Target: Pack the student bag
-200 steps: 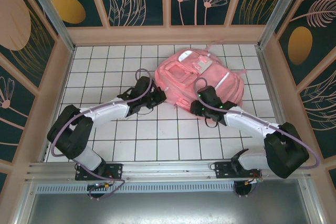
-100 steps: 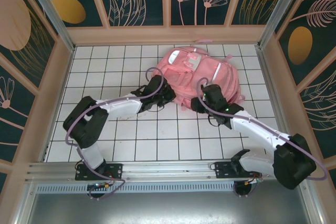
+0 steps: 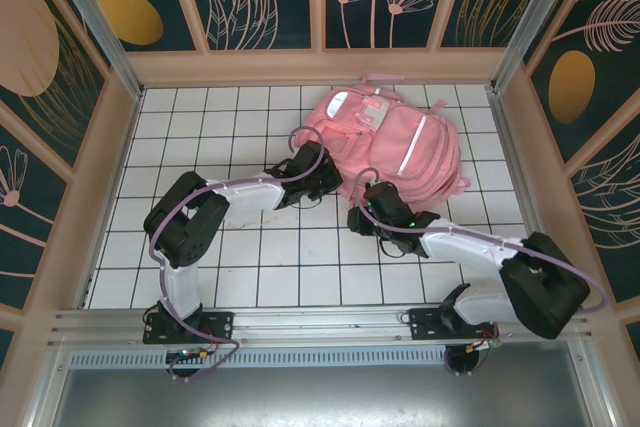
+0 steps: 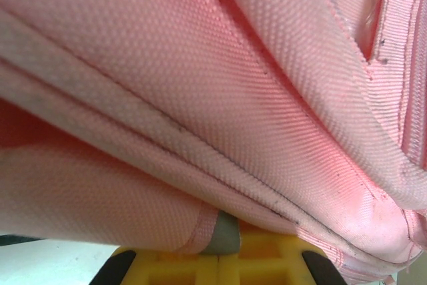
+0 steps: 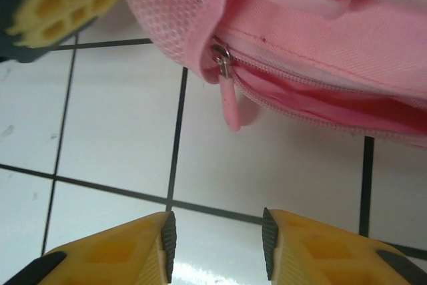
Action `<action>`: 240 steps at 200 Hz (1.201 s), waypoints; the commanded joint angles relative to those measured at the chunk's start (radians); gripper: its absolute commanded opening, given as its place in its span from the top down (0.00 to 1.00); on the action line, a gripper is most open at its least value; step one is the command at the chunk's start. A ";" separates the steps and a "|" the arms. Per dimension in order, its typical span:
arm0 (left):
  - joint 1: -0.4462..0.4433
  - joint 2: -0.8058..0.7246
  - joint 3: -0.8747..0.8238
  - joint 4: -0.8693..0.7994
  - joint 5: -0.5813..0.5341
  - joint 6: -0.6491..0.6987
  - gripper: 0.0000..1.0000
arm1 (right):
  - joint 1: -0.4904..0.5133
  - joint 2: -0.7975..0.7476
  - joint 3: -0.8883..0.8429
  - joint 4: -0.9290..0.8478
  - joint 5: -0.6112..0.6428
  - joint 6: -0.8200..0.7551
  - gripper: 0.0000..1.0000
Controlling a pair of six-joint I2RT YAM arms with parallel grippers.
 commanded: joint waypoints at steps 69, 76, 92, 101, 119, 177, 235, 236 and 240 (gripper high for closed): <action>-0.001 0.005 -0.023 0.000 -0.021 0.023 1.00 | -0.091 0.203 0.058 0.195 -0.033 0.031 0.61; -0.001 0.005 -0.023 0.002 -0.018 0.021 1.00 | -0.092 0.220 0.073 0.195 -0.033 0.026 0.61; -0.001 0.006 -0.023 0.005 -0.016 0.020 1.00 | -0.090 0.262 0.107 0.199 -0.033 0.014 0.61; -0.001 0.008 -0.026 0.008 -0.013 0.017 1.00 | -0.089 0.286 0.121 0.204 -0.033 0.007 0.62; -0.001 0.006 -0.031 0.015 -0.007 0.012 1.00 | -0.089 0.332 0.158 0.185 -0.033 -0.005 0.64; 0.000 -0.014 -0.042 -0.011 -0.046 0.014 1.00 | -0.086 0.353 0.191 0.125 0.044 -0.003 1.00; 0.055 -0.073 -0.102 -0.108 -0.181 -0.003 1.00 | -0.083 0.248 0.145 -0.026 0.172 0.032 1.00; 0.057 -0.075 -0.104 -0.108 -0.182 -0.003 1.00 | -0.083 0.246 0.143 -0.028 0.173 0.033 1.00; 0.068 -0.082 -0.113 -0.107 -0.183 -0.004 1.00 | -0.083 0.234 0.134 -0.036 0.181 0.036 1.00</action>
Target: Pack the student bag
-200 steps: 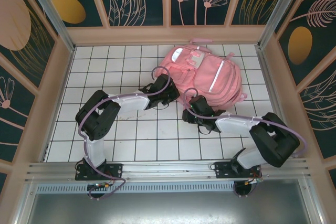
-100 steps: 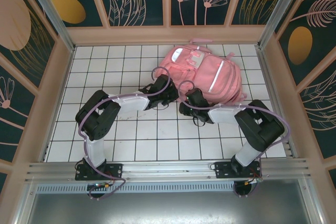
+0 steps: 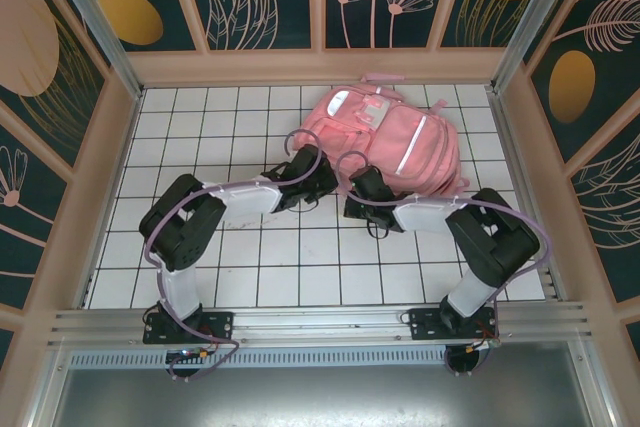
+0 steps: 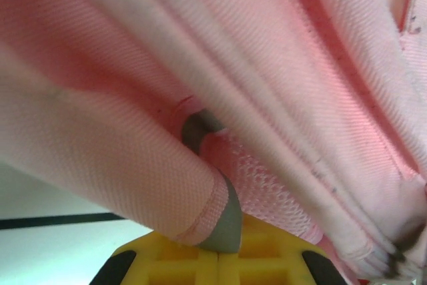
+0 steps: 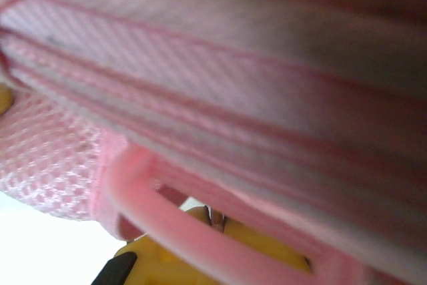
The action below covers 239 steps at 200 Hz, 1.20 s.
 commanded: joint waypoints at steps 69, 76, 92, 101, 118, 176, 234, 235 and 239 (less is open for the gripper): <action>0.294 -0.126 -0.147 -0.121 -0.144 0.128 1.00 | -0.019 -0.290 -0.140 -0.271 0.203 0.051 1.00; 0.324 -0.124 -0.139 -0.121 -0.135 0.150 1.00 | -0.022 -0.304 -0.146 -0.288 0.206 0.049 1.00; 0.389 -0.102 -0.103 -0.133 -0.115 0.203 1.00 | -0.026 -0.337 -0.152 -0.318 0.209 0.042 1.00; 0.418 -0.082 -0.059 -0.150 -0.113 0.236 1.00 | -0.025 -0.355 -0.155 -0.323 0.200 0.035 1.00; 0.454 -0.042 0.019 -0.200 -0.122 0.293 1.00 | -0.022 -0.382 -0.155 -0.316 0.165 0.030 1.00; 0.465 -0.057 0.065 -0.218 0.051 0.278 0.60 | 0.045 -0.383 -0.104 -0.276 0.119 0.044 1.00; 0.288 -0.220 -0.079 -0.195 0.152 0.129 0.44 | 0.129 -0.334 -0.045 -0.232 0.094 0.062 1.00; 0.284 -0.221 -0.080 -0.193 0.154 0.124 0.44 | 0.130 -0.334 -0.043 -0.231 0.094 0.063 1.00; 0.268 -0.228 -0.087 -0.186 0.165 0.108 0.43 | 0.134 -0.328 -0.039 -0.230 0.094 0.065 1.00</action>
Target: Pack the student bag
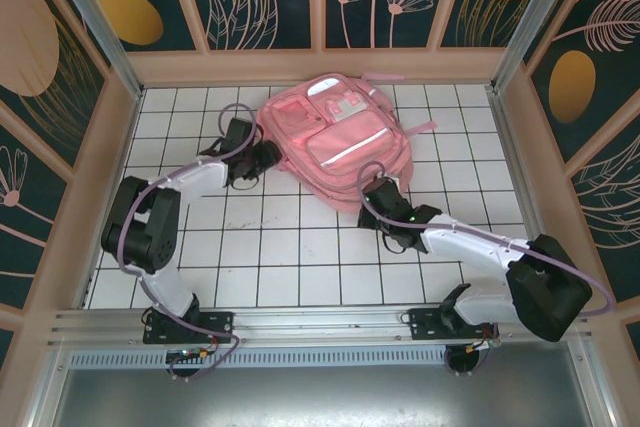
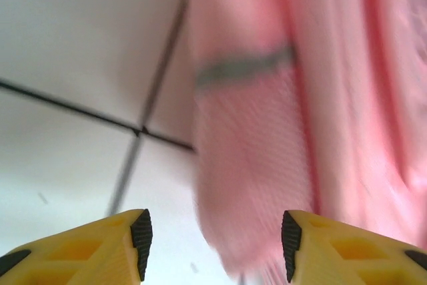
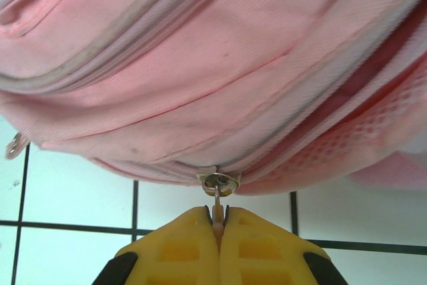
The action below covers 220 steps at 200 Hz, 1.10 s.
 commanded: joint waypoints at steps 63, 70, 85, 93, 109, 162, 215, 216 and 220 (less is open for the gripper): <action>-0.327 -0.052 -0.108 0.259 0.178 -0.390 0.36 | 0.101 0.060 0.080 0.028 -0.003 0.042 1.00; -0.345 -0.033 -0.100 0.282 0.181 -0.414 0.36 | 0.104 0.060 0.080 0.030 -0.003 0.045 1.00; -0.373 0.012 -0.082 0.289 0.174 -0.445 0.35 | 0.109 0.061 0.081 0.033 -0.001 0.051 1.00; -0.384 0.031 -0.078 0.287 0.168 -0.458 0.35 | 0.113 0.061 0.080 0.034 0.001 0.053 1.00; -0.397 0.058 -0.078 0.290 0.160 -0.481 0.36 | 0.118 0.060 0.081 0.034 0.004 0.058 1.00; -0.416 0.116 -0.077 0.254 0.121 -0.538 0.56 | 0.124 0.047 0.071 0.028 0.028 0.069 1.00; -0.388 0.087 -0.159 0.184 0.008 -0.544 1.00 | 0.120 0.023 0.068 -0.017 0.076 0.062 1.00; -0.385 0.084 -0.162 0.182 0.006 -0.543 1.00 | 0.119 0.021 0.067 -0.017 0.077 0.062 1.00; -0.380 0.075 -0.175 0.177 -0.004 -0.540 1.00 | 0.117 0.018 0.063 -0.020 0.079 0.064 1.00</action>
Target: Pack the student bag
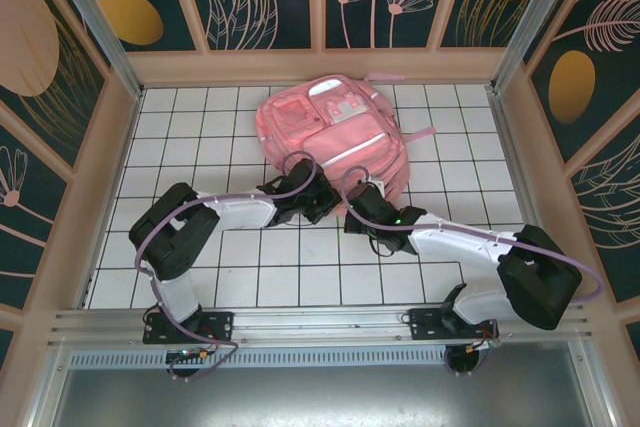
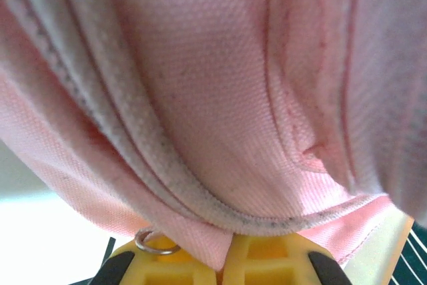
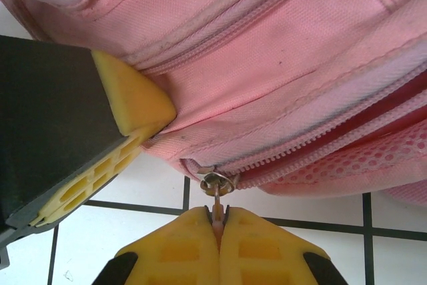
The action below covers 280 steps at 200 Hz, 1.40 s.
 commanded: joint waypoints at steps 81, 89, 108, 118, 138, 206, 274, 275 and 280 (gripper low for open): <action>0.355 -0.306 -0.277 -0.264 -0.179 0.196 1.00 | -0.087 -0.111 -0.038 -0.051 0.023 -0.022 1.00; 0.405 -0.309 -0.272 -0.269 -0.144 0.236 1.00 | -0.089 -0.110 -0.033 -0.040 0.006 -0.025 1.00; 0.480 -0.289 -0.201 -0.340 -0.107 0.326 1.00 | -0.085 -0.096 -0.019 0.000 -0.036 -0.020 1.00; 0.485 -0.280 -0.147 -0.382 -0.116 0.369 1.00 | -0.079 -0.081 -0.013 0.017 -0.049 -0.014 1.00; 0.486 -0.273 -0.069 -0.447 -0.096 0.400 0.87 | -0.058 -0.046 0.004 0.048 -0.066 -0.003 1.00; 0.313 -0.395 -0.151 -0.373 0.088 0.163 0.39 | -0.006 0.011 0.028 0.110 -0.070 0.011 1.00; 0.070 -0.219 -0.027 -0.227 0.063 -0.058 0.33 | 0.016 0.030 0.029 0.139 -0.080 0.005 1.00; 0.069 -0.215 -0.024 -0.226 0.063 -0.060 0.33 | 0.017 0.030 0.028 0.139 -0.080 0.005 1.00; 0.064 -0.195 -0.011 -0.222 0.063 -0.063 0.33 | 0.019 0.029 0.028 0.139 -0.079 0.005 1.00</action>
